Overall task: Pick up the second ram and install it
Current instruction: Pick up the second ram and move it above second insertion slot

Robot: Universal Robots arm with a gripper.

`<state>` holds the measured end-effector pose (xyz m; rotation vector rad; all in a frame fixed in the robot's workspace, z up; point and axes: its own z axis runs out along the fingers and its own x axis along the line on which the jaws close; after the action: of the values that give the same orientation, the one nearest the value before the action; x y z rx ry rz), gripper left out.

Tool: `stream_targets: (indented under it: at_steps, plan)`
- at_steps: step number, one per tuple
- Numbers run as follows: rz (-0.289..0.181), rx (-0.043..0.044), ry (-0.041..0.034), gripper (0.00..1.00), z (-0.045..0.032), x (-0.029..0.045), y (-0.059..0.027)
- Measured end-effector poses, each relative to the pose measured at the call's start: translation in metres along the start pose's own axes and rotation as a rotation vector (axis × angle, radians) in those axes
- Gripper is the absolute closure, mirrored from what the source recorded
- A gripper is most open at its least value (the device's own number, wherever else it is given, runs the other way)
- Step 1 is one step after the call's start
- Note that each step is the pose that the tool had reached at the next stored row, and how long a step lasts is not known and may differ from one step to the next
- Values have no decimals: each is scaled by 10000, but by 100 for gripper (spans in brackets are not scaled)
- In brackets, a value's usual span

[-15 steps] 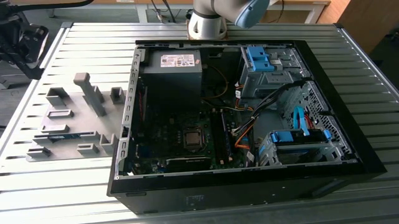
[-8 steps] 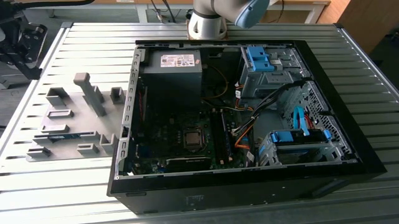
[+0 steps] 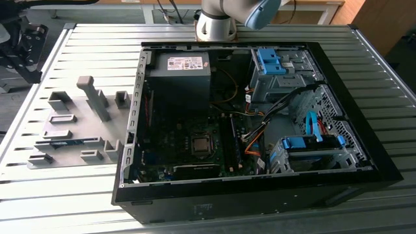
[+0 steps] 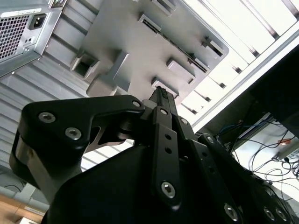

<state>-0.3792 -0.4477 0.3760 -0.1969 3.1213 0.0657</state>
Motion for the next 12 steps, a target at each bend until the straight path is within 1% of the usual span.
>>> stream_targets:
  at_steps: [12]
  plan:
    - [-910,-15,36,89,10,23,-8]
